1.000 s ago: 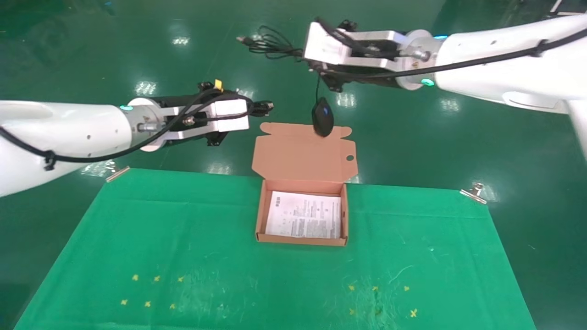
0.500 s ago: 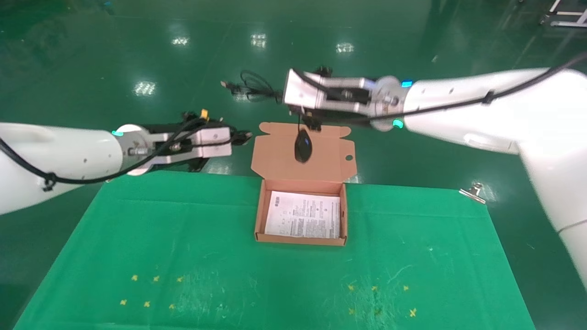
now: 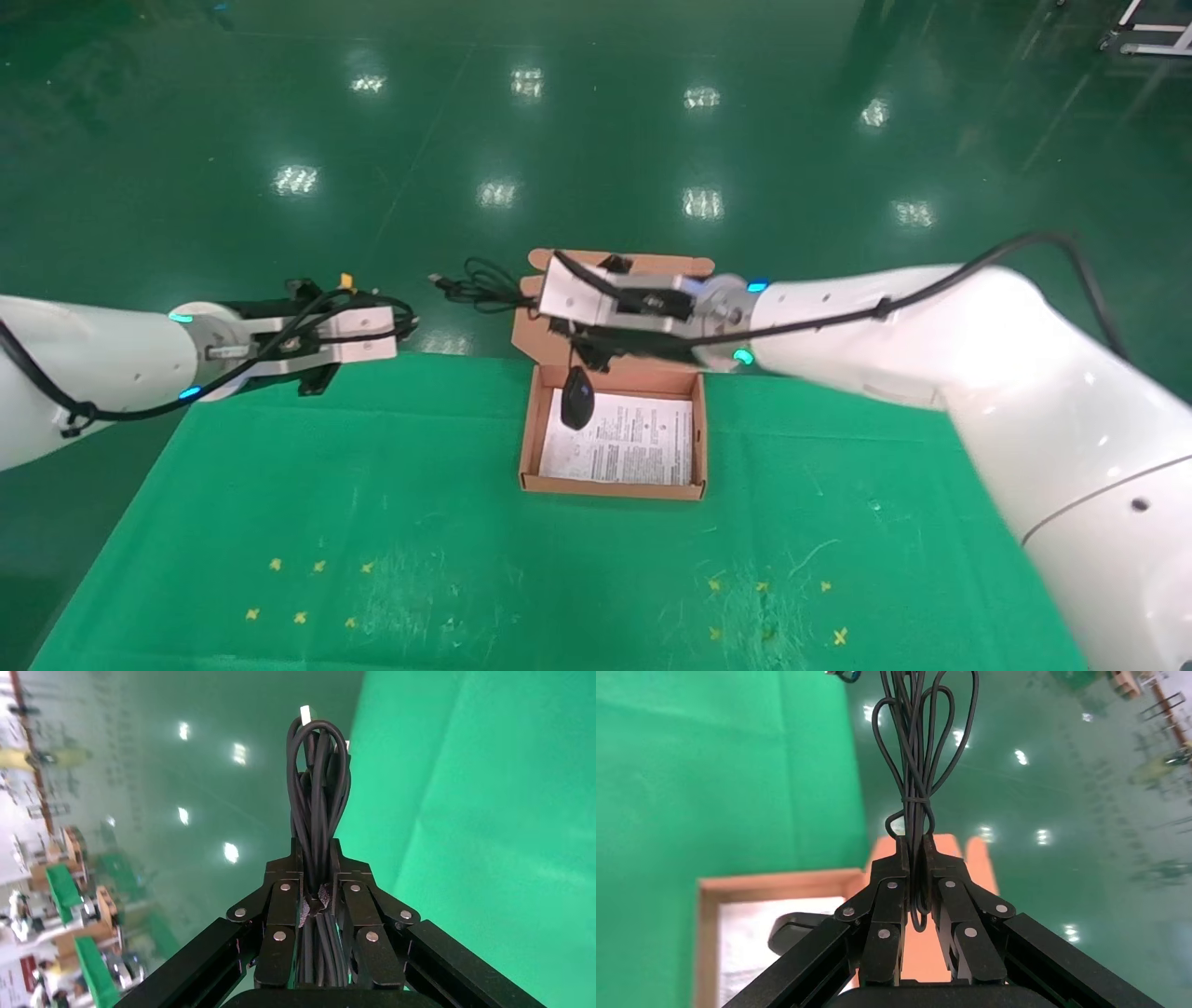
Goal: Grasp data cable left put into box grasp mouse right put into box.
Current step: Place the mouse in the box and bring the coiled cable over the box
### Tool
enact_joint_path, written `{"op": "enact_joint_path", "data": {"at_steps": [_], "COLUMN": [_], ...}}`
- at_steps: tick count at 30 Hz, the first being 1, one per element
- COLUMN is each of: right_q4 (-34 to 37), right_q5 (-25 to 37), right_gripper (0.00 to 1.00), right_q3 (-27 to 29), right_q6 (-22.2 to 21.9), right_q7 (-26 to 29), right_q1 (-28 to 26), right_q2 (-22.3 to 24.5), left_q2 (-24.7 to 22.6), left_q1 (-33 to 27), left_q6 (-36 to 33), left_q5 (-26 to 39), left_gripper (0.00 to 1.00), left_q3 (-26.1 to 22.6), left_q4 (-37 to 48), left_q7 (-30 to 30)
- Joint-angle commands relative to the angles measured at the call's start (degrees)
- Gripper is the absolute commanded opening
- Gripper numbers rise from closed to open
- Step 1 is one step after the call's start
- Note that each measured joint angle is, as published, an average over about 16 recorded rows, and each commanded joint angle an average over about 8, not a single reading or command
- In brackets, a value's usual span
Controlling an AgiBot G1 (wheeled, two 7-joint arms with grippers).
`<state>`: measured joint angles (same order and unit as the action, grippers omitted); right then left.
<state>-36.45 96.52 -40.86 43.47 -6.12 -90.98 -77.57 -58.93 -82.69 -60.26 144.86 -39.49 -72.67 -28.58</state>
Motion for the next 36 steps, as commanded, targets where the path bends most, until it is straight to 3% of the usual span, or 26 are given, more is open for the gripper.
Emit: {"op": "enact_joint_path", "data": {"at_steps": [1,10,11,18,19,27,36], "right_q4": [0.1,7.4,8.1,11.1,11.3,11.1,7.7], "right_q5": [-1.5,-5.8,-6.0,-6.3,-6.3,-6.4,-6.3], "right_gripper": [0.0,0.01,0.09,0.95,1.0,1.0,1.0], "right_q3": [-0.8,-2.1,-2.2,-3.3,-3.4,-3.9,-3.5], "right_q6": [-0.6,-3.8,-3.6,-1.6,-1.4,-0.3,0.5], "right_q7": [0.2,1.7,1.5,0.0,0.0,0.0,1.1], "right_q1": [0.9,4.0,4.2,4.1,4.1,4.4,3.9], "right_q2": [-0.2,0.8,0.9,1.1,1.1,2.2,7.3], "left_q2": [0.3,0.3,0.3,0.2,0.1,-3.1,-10.9], "left_q1": [0.3,0.6,0.6,0.7,0.7,1.3,2.5], "left_q6": [-1.1,-1.9,-1.9,-2.1,-2.1,-0.7,5.8], "left_q5": [1.4,2.4,2.4,2.5,2.5,1.2,0.3], "left_gripper": [0.0,0.0,0.0,0.0,0.0,0.0,0.0], "left_q3": [-0.1,-0.1,-0.1,-0.1,-0.2,-1.2,-3.5], "left_q4": [-0.5,-1.7,-1.7,-1.8,-1.8,-0.2,6.7], "left_q7": [-1.3,-2.5,-2.5,-2.6,-2.5,-1.5,1.4]}}
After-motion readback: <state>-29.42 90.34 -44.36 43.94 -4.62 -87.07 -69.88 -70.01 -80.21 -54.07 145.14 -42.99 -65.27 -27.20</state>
